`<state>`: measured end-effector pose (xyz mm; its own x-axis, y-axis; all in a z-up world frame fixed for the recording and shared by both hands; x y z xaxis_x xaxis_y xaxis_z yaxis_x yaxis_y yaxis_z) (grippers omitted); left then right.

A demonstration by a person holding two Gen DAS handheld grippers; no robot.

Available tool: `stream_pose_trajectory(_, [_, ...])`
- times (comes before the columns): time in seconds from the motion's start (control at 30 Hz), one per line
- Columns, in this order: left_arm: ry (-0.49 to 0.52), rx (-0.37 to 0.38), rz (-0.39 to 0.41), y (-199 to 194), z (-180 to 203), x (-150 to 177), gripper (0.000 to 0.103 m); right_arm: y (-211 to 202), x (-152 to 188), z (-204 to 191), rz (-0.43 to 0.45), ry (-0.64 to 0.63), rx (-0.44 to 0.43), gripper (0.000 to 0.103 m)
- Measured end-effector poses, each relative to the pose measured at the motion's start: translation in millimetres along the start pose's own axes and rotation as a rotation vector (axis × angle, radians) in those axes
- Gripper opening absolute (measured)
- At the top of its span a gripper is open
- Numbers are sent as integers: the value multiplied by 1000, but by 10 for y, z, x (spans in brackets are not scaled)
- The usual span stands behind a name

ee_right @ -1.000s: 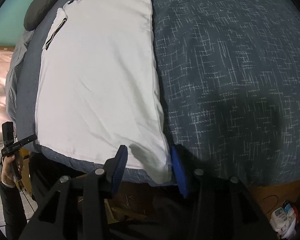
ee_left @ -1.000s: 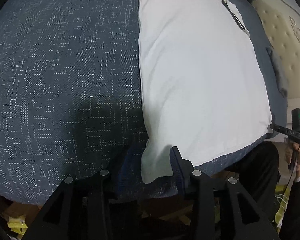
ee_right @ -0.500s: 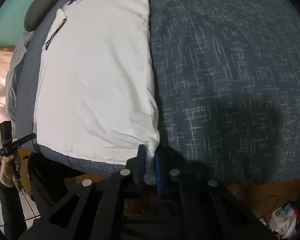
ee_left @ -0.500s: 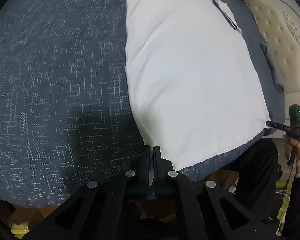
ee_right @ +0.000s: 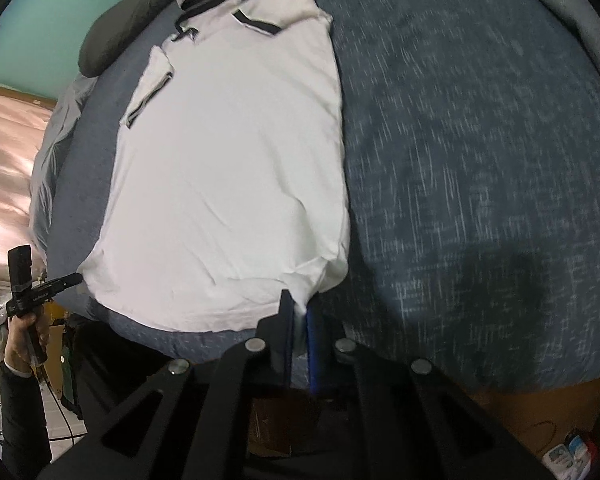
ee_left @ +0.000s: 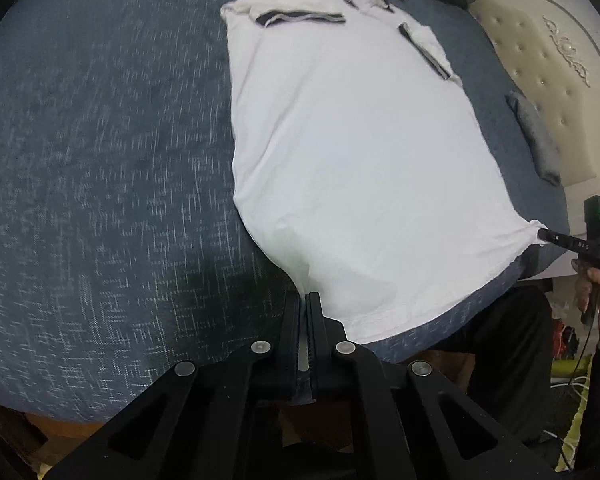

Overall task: Fold clothes
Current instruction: 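Lift and pull the hem taut with both tools, then carry the hem with both tools up over the shirt body toward the collar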

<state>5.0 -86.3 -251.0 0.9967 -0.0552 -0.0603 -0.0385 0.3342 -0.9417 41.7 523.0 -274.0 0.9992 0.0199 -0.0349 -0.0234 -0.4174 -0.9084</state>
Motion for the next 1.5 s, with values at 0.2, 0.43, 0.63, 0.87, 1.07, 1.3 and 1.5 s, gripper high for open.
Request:
stream_pose_trajectory(0.2, [28, -10, 43, -367, -338, -196, 3, -155, -95, -141, 45, -22, -15, 5])
stream_pose_trajectory(0.43, [60, -28, 91, -441, 2, -134, 3, -386, -124, -308, 91, -60, -27, 5])
stream_pose_trajectory(0.63, [89, -51, 126, -611, 114, -180, 3, -580, -150, -444, 129, -95, -36, 5])
stream_pose_trajectory(0.87, [118, -65, 148, -779, 206, -180, 3, -765, -110, -636, 161, -144, -46, 5])
stream_pose_trajectory(1.07, [131, -74, 165, -904, 259, -176, 3, -902, -27, -728, 185, -176, -53, 5])
stream_pose_trajectory(1.3, [143, -84, 180, -1013, 323, -95, 3, -1051, 47, -814, 214, -200, -56, 5])
stream_pose_trajectory(1.5, [155, -90, 180, -1026, 381, -22, 3, -1102, 118, -856, 222, -214, -54, 5])
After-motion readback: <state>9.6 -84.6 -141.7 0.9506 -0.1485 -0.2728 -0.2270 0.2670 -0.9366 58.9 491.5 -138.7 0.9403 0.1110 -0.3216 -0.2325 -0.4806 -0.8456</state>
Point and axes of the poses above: each gripper's, at about its wrist camera, not at the fingertips, and y roughly the way its jaws point, z to its right, x to its underside, the point moved 2 cm from there along y, roughly the way its jaws point, and after that the axes turned 8 degrees about -z, right-handed, at the moved point
